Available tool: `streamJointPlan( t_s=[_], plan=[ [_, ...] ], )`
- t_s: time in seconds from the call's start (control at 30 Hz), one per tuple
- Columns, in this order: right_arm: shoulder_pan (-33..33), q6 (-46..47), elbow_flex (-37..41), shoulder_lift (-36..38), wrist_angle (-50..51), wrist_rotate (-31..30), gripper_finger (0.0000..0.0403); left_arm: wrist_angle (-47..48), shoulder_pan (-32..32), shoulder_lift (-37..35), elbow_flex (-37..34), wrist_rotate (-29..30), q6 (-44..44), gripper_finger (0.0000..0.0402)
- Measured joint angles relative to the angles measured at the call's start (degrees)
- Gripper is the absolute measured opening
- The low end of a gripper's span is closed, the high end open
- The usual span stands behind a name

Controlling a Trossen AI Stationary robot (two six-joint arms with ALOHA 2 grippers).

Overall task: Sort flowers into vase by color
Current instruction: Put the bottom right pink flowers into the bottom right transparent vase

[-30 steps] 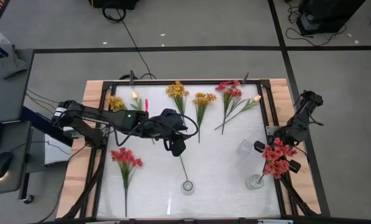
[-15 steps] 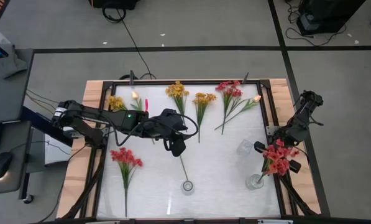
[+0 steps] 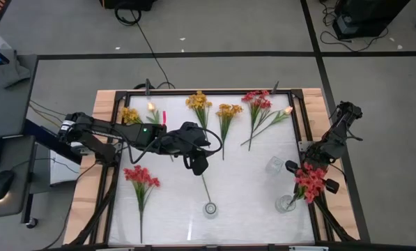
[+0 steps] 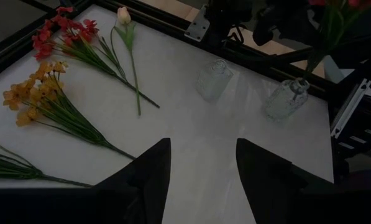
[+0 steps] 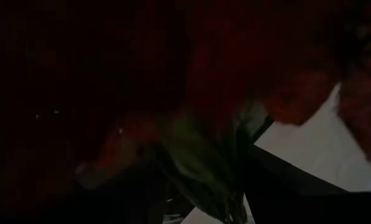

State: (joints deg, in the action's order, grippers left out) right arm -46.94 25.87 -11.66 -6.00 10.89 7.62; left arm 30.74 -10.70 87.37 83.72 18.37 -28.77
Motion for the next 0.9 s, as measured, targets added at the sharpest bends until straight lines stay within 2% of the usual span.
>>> streamJointPlan(
  t_s=[0.3, 0.73, 0.9],
  plan=[
    [0.0, 1.3, 0.0, 0.0, 0.1, 1.5, 0.0212, 0.0, 0.0, 0.0, 0.0, 0.0, 0.0, 0.0188],
    [0.0, 7.8, -0.4, 0.0, 3.2, 9.0, 0.0317, 0.0, 0.0, 0.0, 0.0, 0.0, 0.3, 0.0188],
    [0.0, 7.6, -3.6, 0.0, 3.6, 9.0, 0.0332, 0.0, 0.0, 0.0, 0.0, 0.0, 2.9, 0.0188]
  ],
)
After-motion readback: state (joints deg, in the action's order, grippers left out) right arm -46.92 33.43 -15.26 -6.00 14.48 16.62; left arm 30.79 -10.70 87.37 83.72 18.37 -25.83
